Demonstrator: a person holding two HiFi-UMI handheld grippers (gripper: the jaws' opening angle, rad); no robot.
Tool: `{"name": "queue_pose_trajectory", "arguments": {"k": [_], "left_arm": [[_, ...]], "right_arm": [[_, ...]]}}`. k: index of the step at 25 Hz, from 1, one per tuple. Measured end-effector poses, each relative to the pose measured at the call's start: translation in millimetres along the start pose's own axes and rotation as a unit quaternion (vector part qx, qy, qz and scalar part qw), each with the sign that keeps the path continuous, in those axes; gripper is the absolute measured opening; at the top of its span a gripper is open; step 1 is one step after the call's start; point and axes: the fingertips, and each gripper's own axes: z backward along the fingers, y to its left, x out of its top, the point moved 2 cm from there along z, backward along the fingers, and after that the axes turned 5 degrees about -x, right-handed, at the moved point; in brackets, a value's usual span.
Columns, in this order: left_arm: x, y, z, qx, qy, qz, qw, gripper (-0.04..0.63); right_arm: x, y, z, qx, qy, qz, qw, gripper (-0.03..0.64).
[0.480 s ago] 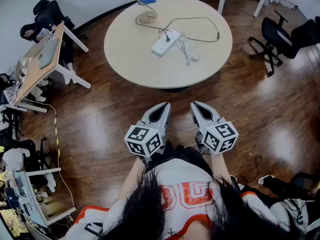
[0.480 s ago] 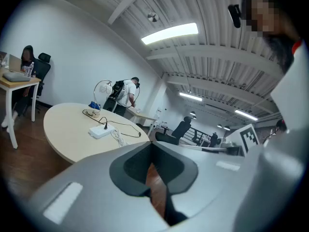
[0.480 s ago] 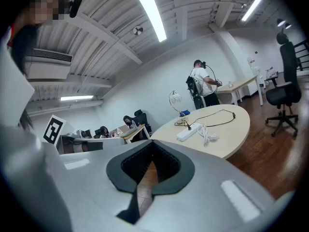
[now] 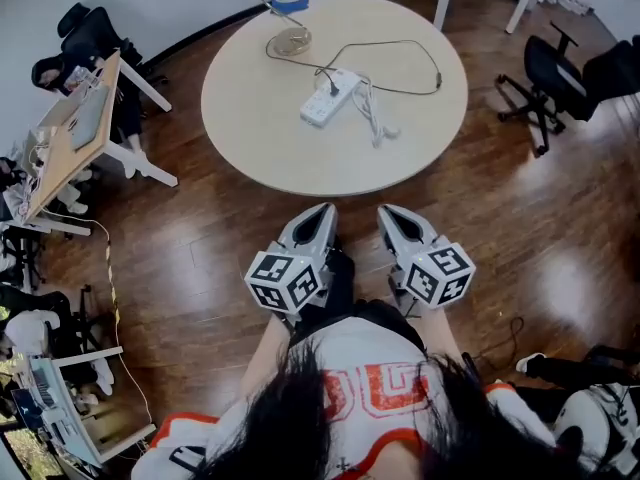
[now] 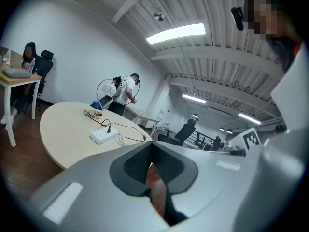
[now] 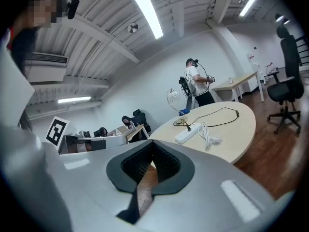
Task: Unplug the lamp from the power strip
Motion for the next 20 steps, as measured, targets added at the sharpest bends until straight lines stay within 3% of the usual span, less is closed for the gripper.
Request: {"name": "queue_pose_trajectory", "arguments": {"k": [11,14,20], "left_arm": [[32.7,92.4,-78.9,-0.016,0.052,0.019,0.9984,0.0],[27.4,122.8,-105.1,-0.023,0.083,0.014,0.9962,0.0],[26.8,176.0,-161.4,-0.03,0.103,-0.007,0.9942,0.0]], "right_arm": [[61.0,-38.8,-92.7,-0.035,-0.012,-0.007,0.999,0.002],[71.4,-49.3,-114.8,-0.051,-0.01,-0.012,0.999,0.002],[79.1,-64.8,-140.4,-0.083,-0.004,-0.028,0.996,0.002]]}}
